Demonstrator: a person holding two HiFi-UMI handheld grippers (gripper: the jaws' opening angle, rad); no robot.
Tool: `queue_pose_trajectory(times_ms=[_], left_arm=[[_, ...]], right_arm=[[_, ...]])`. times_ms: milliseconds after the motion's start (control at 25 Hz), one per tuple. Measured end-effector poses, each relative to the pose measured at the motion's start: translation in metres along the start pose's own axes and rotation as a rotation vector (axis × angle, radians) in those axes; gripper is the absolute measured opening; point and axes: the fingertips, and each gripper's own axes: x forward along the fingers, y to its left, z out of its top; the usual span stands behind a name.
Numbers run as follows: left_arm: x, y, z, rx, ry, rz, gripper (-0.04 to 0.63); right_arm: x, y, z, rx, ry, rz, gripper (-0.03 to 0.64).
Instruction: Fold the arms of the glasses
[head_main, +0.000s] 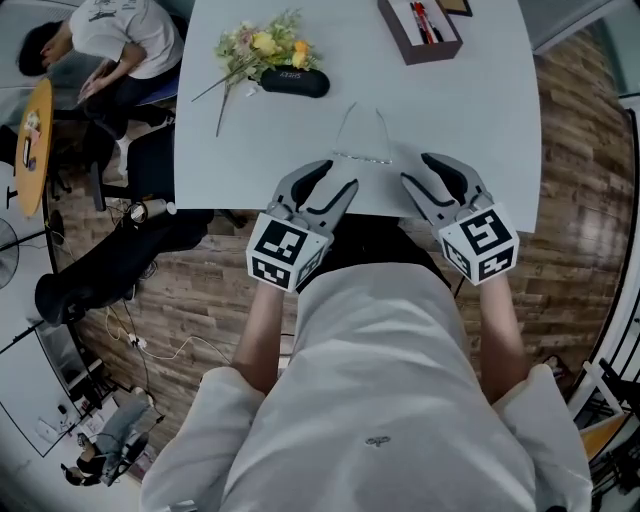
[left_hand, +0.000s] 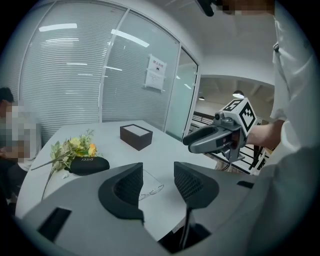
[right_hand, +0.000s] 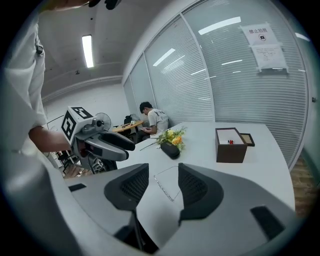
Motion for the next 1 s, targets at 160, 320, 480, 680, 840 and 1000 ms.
queue_pose_trajectory(times_ms=[160,320,480,680,840,1000], left_arm=[[0.008,0.003,-0.015,0.019,0.038,0.016,0.192],[0.018,0.008,-0.031,0.032,0.069,0.009,0.204],[0.030,0.016,-0.045,0.043,0.097,0.002,0.210],[0.045,0.029,-0.060,0.057,0.121,0.003,0.221],[0.057,0.037,-0.075,0.058,0.139,-0.001,0.232],[0.065,0.042,-0.087,0.049,0.156,0.000,0.235]], right_arm=[[0.010,0.001,-0.016,-0.004,0.044,0.009,0.177],[0.021,0.004,-0.024,-0.010,0.068,0.018,0.184],[0.034,0.002,-0.034,-0.026,0.100,0.009,0.187],[0.050,-0.003,-0.044,-0.060,0.131,0.005,0.195],[0.065,-0.007,-0.057,-0.075,0.148,0.005,0.199],[0.075,-0.008,-0.070,-0.075,0.171,0.005,0.199]])
